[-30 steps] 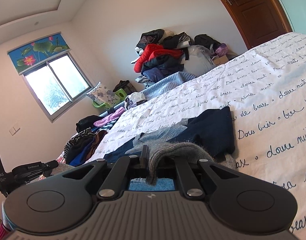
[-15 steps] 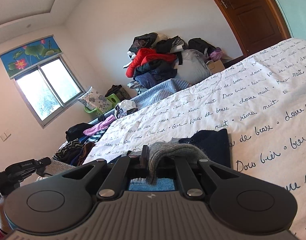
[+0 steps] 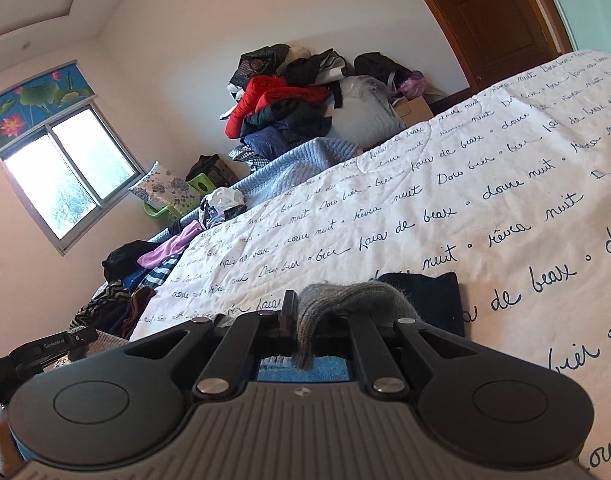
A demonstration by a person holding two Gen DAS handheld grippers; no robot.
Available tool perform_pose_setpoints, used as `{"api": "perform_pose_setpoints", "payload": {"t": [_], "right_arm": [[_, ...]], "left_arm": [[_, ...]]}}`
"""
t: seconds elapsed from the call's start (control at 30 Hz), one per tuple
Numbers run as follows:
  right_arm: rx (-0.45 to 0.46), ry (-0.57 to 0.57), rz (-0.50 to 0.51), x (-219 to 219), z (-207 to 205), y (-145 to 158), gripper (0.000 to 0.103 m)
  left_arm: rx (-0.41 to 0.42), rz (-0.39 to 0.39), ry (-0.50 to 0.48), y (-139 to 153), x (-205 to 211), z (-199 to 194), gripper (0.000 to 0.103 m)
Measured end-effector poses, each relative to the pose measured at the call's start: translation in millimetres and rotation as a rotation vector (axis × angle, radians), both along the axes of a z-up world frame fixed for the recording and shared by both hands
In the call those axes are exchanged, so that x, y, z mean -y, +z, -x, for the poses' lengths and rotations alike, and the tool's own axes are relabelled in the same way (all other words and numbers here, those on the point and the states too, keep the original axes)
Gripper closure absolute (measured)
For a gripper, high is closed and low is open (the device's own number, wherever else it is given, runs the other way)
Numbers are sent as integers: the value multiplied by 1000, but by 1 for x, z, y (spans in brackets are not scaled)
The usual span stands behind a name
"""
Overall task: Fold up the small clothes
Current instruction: 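Lay the hem down over the collar with both grippers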
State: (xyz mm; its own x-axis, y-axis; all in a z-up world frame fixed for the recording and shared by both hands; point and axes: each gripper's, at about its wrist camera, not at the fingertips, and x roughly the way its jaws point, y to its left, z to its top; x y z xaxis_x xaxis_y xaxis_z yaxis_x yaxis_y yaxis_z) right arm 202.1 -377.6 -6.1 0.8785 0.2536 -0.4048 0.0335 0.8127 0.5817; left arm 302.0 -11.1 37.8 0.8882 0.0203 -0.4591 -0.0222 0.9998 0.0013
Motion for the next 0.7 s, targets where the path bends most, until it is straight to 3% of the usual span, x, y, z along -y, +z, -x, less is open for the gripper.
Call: {"api": "perform_pose_setpoints", "payload": {"t": [0.27,0.7], "right_arm": [[-36,-19,-35,12,-19,-17,96],[-114,-67,-81,20,-45,-41,96]], "left_arm": [[-39,-8,15,-14,4,-23,96],[-170,-32,32,-41,13,-63,94]]}}
